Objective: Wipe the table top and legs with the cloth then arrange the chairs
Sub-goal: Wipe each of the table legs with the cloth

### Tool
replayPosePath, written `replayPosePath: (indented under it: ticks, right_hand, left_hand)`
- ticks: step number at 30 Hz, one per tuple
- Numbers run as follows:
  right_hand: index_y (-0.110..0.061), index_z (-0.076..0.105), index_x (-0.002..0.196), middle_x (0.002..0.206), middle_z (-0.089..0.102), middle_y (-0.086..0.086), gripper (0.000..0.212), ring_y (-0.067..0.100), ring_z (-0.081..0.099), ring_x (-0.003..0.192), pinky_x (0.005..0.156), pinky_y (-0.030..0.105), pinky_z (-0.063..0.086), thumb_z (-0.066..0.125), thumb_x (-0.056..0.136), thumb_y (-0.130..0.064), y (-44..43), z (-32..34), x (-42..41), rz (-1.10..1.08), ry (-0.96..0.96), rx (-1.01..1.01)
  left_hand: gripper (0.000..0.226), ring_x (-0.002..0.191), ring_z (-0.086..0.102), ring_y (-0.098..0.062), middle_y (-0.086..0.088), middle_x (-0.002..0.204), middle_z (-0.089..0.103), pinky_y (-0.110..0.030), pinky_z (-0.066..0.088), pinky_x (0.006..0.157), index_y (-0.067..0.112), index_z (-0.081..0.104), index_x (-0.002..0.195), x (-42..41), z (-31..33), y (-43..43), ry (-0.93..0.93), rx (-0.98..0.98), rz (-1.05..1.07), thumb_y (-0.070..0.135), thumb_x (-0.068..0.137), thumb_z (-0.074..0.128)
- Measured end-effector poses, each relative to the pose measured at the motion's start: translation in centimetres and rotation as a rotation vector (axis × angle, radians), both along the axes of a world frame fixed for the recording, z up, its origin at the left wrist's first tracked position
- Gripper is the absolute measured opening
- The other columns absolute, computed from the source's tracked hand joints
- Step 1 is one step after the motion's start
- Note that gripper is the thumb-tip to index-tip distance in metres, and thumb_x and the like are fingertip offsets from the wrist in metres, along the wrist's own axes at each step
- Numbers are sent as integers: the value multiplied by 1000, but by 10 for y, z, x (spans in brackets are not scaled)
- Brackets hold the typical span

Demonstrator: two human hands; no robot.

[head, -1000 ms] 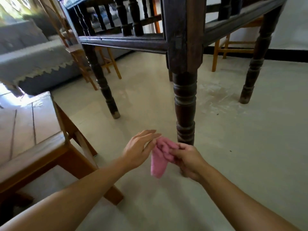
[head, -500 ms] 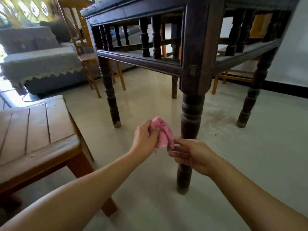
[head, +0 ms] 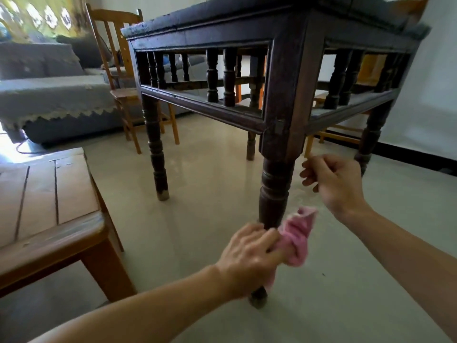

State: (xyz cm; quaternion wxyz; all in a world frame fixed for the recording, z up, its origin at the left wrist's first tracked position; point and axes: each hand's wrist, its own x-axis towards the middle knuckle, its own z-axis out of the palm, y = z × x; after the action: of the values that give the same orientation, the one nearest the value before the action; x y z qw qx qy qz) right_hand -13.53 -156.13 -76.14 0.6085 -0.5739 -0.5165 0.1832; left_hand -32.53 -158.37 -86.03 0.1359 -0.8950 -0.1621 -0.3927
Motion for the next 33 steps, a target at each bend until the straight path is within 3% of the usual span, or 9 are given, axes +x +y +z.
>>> replayPosePath:
  ticks: [3, 7, 11, 15, 18, 23, 26, 30, 33]
  right_hand:
    - [-14, 68, 73, 69, 69, 7, 31, 16, 63, 57, 52, 23, 43, 55, 99, -24, 4, -12, -3, -26, 25, -42]
    - [-18, 67, 81, 77, 69, 4, 28, 16, 67, 67, 58, 30, 52, 50, 101, -29, 9, -11, -14, -52, 76, -49]
    - [-12, 70, 95, 82, 71, 3, 28, 20, 69, 73, 61, 33, 56, 50, 101, -30, 11, -12, -18, -30, 90, -74]
    - [-10, 71, 96, 84, 72, 6, 30, 23, 69, 74, 61, 31, 55, 50, 101, -31, 14, -12, -14, -14, 145, -111]
    - [-11, 71, 95, 84, 72, 5, 30, 23, 70, 76, 64, 32, 56, 50, 101, -32, 15, -14, -15, -5, 137, -119]
    - [-10, 70, 98, 86, 71, 7, 31, 22, 68, 75, 59, 28, 53, 47, 102, -31, 18, -12, -14, 0, 134, -123]
    - [-10, 69, 98, 87, 70, 7, 31, 21, 65, 74, 62, 29, 53, 46, 102, -31, 21, -12, -14, 10, 159, -129]
    - [-9, 69, 98, 88, 69, 7, 32, 20, 60, 71, 59, 28, 50, 47, 102, -31, 24, -18, -20, 35, 182, -162]
    - [-7, 69, 94, 87, 68, 10, 35, 20, 58, 69, 57, 27, 47, 46, 102, -32, 24, -22, -24, 33, 168, -172]
  left_hand:
    - [11, 83, 55, 5, 18, 87, 59, -34, 45, 92, 22, 64, 91, 0, 11, 13, -248, -329, 62, 12, 88, 61]
    - [10, 74, 60, 7, 14, 82, 61, -15, 51, 66, 22, 56, 94, 16, 73, 50, -747, -857, 284, 14, 91, 62]
    - [15, 69, 68, -13, -2, 81, 67, -25, 56, 54, 18, 51, 84, 32, 81, 78, -1105, -1091, 263, 16, 90, 65]
    - [16, 67, 62, -17, -5, 80, 66, -26, 51, 53, 15, 61, 86, 55, 73, 77, -1092, -1406, 166, 21, 98, 52]
    - [14, 84, 68, -20, -8, 98, 69, -30, 57, 69, 11, 59, 107, 49, 76, 82, -1088, -1598, 65, 18, 96, 55]
    - [30, 84, 69, -15, -9, 100, 72, -27, 56, 72, 4, 64, 115, 1, 90, 78, -657, -1530, -5, 16, 88, 64]
    - [29, 81, 69, -19, -10, 96, 72, -27, 57, 64, 7, 64, 108, -29, 109, 73, -502, -1719, -182, 10, 79, 66]
    - [21, 74, 67, -21, -11, 88, 68, -34, 57, 61, 8, 63, 95, -16, 101, 76, -659, -1768, -281, 12, 75, 68]
    - [6, 61, 62, -12, -9, 78, 63, -24, 53, 58, 9, 60, 87, 4, 89, 73, -863, -1763, -299, 16, 86, 60]
